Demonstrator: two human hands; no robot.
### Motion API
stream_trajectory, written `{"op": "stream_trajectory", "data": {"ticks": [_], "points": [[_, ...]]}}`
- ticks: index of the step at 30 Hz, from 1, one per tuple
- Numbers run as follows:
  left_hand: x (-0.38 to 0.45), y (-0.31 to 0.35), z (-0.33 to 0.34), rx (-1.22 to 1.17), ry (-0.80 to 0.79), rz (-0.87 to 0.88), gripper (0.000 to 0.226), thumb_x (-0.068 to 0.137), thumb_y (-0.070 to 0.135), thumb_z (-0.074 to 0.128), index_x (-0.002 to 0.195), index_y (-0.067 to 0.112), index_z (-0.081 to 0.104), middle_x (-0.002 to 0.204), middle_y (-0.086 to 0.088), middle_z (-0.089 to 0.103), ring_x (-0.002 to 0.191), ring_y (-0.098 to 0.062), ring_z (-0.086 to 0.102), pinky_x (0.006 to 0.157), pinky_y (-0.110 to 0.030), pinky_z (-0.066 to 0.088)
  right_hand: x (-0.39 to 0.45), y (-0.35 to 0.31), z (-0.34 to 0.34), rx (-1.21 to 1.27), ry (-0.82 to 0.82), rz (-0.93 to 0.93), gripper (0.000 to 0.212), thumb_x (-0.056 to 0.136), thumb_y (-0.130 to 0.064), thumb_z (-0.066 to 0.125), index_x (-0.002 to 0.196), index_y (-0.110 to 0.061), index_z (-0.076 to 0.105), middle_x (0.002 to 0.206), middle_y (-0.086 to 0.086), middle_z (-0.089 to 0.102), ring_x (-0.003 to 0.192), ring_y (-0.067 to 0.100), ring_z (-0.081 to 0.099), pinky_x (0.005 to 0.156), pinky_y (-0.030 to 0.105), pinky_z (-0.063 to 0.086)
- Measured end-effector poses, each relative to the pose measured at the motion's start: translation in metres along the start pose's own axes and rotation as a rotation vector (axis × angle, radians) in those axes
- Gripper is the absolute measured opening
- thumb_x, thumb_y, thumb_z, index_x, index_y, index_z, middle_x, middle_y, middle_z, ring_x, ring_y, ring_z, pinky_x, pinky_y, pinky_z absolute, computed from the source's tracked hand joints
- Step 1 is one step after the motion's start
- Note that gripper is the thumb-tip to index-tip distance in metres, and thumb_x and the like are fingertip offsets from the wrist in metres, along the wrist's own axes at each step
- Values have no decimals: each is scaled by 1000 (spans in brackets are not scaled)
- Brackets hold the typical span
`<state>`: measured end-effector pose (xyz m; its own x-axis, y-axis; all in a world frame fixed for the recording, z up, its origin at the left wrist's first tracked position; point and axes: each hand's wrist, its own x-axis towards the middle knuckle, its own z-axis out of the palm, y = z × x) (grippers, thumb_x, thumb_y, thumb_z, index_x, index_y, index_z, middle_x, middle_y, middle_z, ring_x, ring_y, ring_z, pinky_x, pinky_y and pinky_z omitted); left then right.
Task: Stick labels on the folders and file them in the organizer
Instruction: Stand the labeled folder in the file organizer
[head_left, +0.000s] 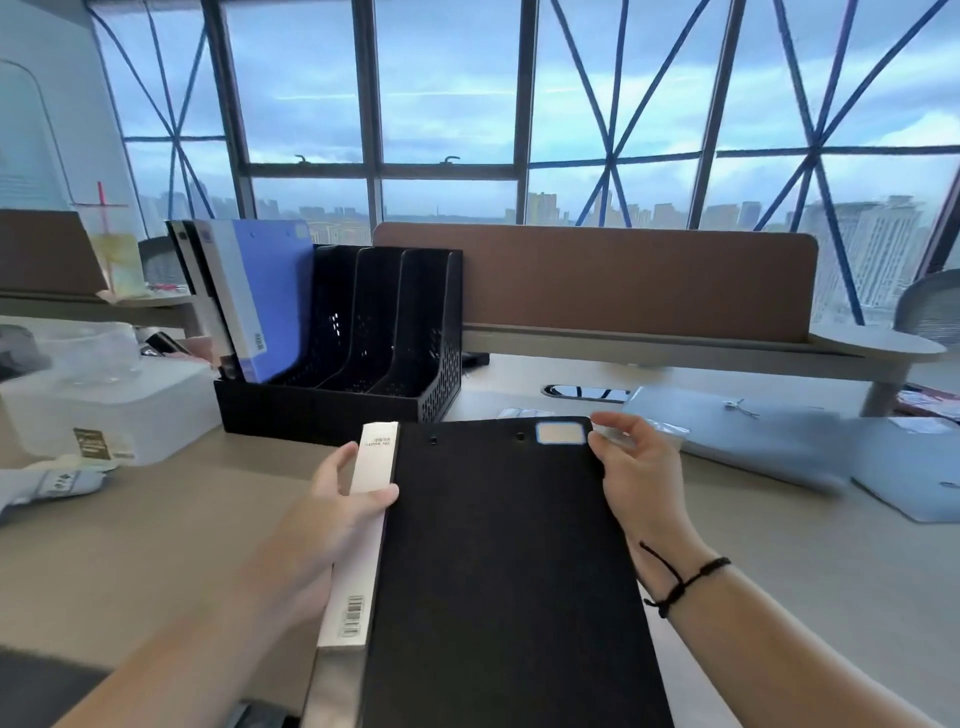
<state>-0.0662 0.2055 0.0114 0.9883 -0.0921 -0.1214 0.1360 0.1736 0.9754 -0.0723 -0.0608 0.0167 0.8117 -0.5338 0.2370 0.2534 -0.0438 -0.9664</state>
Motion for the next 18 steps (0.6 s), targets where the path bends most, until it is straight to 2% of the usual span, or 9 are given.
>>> {"op": "stream_trajectory", "data": {"ticks": [2,5,8,11,14,17,18], "points": [[-4,8,-2,-12,-42,20,58,92,3,63,142,27,46,115,-11,73,96,-36,73,81,-54,58,1,-8,2,-66,20,-87,21,94,-8,60,85,-25,70,65,-3,62,53,15,47,56,28,42],[-14,13,-11,5,-134,-25,33,92,7,59,124,13,64,108,-19,75,92,-39,72,78,-48,58,4,-23,7,-99,26,-150,28,94,-4,59,74,-22,68,67,-1,64,59,20,44,57,30,37],[-26,10,-19,7,-157,-102,30,89,9,61,118,8,68,107,-21,74,102,-44,69,88,-50,56,10,-40,18,-93,43,-172,34,93,-2,60,68,-23,69,65,0,66,58,21,46,58,31,39],[-25,12,-30,19,-133,-151,29,87,4,62,115,5,69,103,-24,74,98,-43,70,94,-53,54,19,-51,37,-139,32,-210,28,95,-4,59,78,-22,73,71,-3,68,61,16,53,62,28,44],[-13,26,-48,26,-89,-173,29,88,-2,59,115,4,68,102,-25,74,90,-40,70,86,-51,57,30,-50,67,-240,-49,-249,23,98,-5,56,92,-18,75,87,-3,73,73,13,63,69,24,50],[4,48,-73,-7,-29,-116,33,87,-5,61,117,6,66,103,-27,73,91,-43,70,87,-58,56,35,-41,99,-405,-147,-260,18,96,-11,60,100,-24,70,97,2,70,66,12,56,60,22,46],[12,56,-81,-5,-1,-76,35,86,-5,63,119,7,66,103,-26,73,94,-44,70,89,-60,54,35,-38,111,-473,-191,-276,18,93,-14,63,102,-30,67,109,4,66,73,13,57,66,26,50]]}}
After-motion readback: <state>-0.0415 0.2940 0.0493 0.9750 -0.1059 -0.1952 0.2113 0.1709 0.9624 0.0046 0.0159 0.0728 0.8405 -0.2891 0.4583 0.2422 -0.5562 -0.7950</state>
